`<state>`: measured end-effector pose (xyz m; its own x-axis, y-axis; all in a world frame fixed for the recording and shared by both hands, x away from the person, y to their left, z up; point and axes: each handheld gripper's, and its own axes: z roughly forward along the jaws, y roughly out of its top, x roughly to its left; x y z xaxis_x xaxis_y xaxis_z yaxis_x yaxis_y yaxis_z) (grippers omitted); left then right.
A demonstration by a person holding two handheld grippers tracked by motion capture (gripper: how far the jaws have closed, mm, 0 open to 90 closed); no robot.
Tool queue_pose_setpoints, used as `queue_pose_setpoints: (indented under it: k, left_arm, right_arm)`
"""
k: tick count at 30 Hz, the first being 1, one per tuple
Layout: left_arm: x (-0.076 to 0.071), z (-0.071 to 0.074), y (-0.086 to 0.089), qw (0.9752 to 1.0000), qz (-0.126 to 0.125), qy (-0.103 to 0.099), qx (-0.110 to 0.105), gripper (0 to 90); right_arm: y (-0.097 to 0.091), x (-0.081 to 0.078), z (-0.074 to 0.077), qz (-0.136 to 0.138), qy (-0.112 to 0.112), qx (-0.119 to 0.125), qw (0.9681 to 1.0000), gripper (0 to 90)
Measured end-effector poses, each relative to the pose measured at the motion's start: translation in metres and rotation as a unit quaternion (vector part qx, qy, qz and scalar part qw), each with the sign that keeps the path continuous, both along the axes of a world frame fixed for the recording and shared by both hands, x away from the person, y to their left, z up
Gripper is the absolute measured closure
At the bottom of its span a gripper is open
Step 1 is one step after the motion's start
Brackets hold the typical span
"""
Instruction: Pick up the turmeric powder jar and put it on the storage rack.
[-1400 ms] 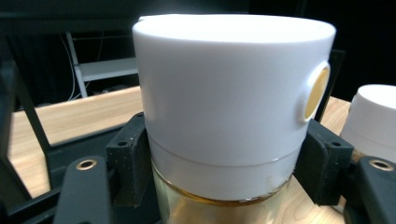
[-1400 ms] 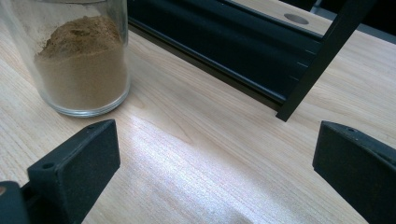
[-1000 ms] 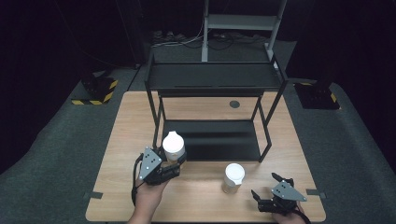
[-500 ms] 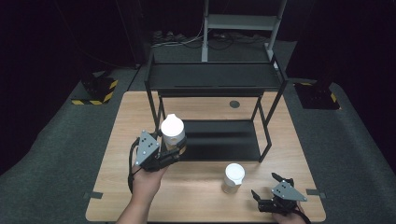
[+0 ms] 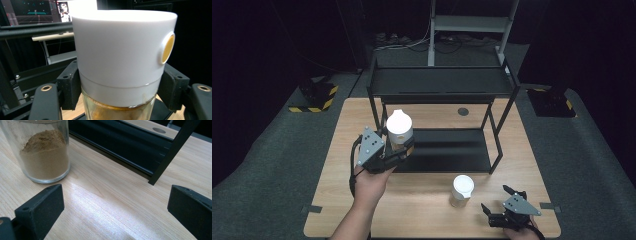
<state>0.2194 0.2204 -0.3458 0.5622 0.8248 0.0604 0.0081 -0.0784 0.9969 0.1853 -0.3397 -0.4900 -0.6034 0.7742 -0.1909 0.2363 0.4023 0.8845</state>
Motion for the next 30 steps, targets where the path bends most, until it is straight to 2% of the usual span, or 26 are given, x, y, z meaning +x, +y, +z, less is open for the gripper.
queue_pose_setpoints:
  k: [17,30]
  left_arm:
    - [0.01,0.02,-0.002,0.9999,-0.003,-0.014,-0.007,30.6]
    - [0.017,0.044,-0.006,0.9996,0.0,-0.029,-0.006,30.6]
  right_arm:
    - [0.0,0.0,0.0,0.0,0.0,-0.001,1.0,0.0]
    - [0.0,0.0,0.0,0.001,0.0,-0.001,1.0,0.0]
